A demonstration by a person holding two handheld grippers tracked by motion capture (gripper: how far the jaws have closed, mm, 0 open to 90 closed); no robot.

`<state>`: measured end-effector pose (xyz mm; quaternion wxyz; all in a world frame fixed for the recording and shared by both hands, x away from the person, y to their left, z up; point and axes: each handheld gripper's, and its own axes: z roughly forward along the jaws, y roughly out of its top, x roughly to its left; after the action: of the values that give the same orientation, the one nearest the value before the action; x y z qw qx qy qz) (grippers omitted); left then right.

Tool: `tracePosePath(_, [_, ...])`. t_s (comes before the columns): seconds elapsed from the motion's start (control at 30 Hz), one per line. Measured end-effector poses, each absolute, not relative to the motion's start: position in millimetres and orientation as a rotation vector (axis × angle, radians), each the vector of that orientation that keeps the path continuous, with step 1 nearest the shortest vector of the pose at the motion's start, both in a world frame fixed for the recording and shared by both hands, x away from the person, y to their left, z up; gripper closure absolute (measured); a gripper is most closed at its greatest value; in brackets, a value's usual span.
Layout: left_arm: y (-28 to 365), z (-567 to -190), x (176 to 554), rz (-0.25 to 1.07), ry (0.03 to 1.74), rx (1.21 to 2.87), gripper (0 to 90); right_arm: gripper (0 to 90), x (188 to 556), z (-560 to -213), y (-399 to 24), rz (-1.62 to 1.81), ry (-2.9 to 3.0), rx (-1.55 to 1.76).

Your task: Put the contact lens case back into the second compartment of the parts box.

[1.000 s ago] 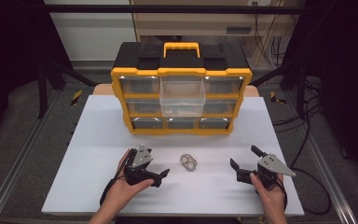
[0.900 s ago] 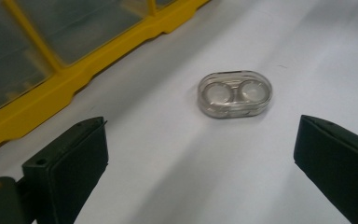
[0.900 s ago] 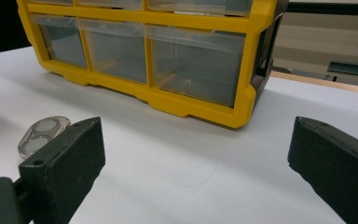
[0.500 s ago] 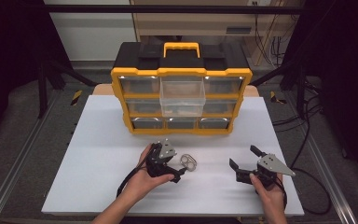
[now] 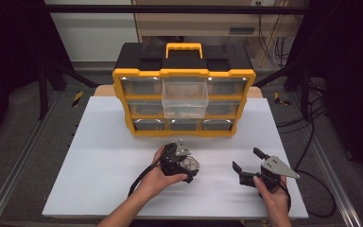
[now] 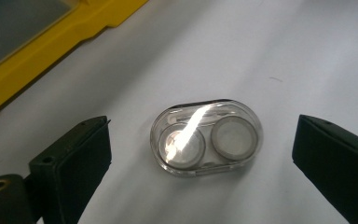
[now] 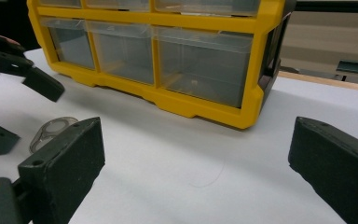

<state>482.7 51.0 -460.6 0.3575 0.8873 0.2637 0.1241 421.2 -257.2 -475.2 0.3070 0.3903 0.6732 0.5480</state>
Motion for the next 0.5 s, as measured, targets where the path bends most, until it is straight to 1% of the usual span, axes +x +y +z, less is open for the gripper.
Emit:
tracePosePath(0.13, [45.0,-465.0,486.7,0.301,0.704,2.297,6.9,3.9,421.3,-475.4,-254.3,1.446,1.794,1.02])
tracePosePath(0.37, [36.2,-471.8,485.8,0.285,0.716,2.312,14.6,4.0,422.0,-475.5,-253.5,1.443,1.8,1.009])
tracePosePath(0.43, [35.8,-472.6,485.5,0.29,0.721,2.319,15.0,4.0,422.0,-475.5,-253.6,1.443,1.802,1.008])
tracePosePath(0.5, [34.9,-474.9,484.7,0.293,0.735,2.323,19.3,4.0,422.2,-475.6,-254.1,1.444,1.802,1.008])
